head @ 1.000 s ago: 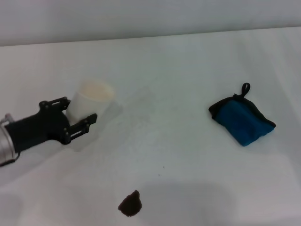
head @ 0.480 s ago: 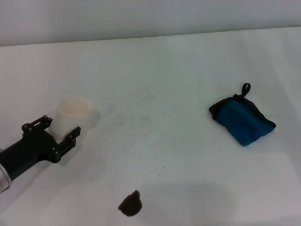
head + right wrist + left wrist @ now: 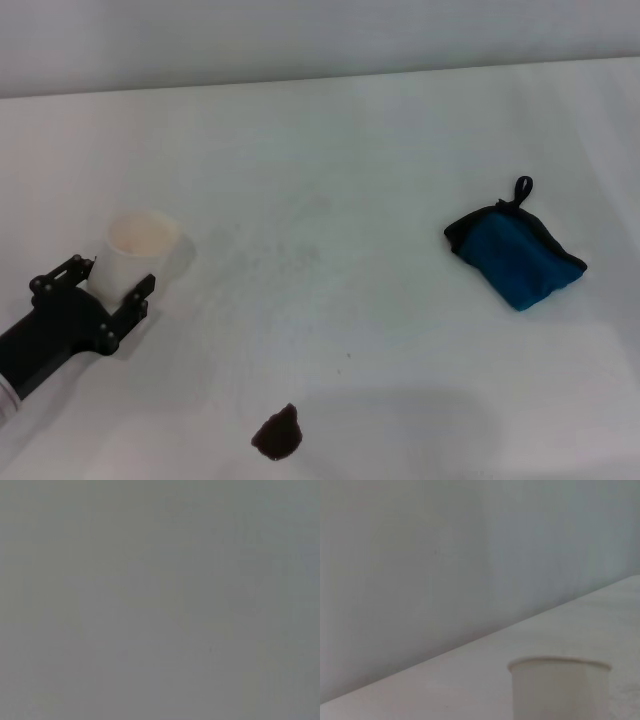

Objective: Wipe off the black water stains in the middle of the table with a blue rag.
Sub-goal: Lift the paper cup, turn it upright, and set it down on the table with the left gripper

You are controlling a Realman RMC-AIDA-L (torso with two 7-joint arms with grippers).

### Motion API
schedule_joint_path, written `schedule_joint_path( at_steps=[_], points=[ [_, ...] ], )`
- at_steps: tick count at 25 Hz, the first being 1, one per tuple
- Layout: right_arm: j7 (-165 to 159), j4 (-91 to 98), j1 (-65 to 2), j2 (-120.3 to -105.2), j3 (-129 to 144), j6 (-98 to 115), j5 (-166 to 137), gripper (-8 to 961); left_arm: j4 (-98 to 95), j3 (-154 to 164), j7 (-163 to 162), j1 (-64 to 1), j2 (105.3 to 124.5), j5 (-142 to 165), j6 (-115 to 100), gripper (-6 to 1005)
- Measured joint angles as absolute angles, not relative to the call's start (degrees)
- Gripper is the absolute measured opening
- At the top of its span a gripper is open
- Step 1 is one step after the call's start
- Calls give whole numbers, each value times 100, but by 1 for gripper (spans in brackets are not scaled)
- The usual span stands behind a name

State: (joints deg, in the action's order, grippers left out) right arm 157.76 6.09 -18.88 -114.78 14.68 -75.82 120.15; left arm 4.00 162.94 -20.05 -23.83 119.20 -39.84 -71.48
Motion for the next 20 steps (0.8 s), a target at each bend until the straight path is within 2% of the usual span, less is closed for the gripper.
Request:
schedule_joint_path(
  at_steps=[20],
  points=[
    [15776, 673, -1943, -11478, 1461, -7335, 12027, 412, -39, 16289, -1657, -2015, 11936, -4131, -6756, 557]
  ],
)
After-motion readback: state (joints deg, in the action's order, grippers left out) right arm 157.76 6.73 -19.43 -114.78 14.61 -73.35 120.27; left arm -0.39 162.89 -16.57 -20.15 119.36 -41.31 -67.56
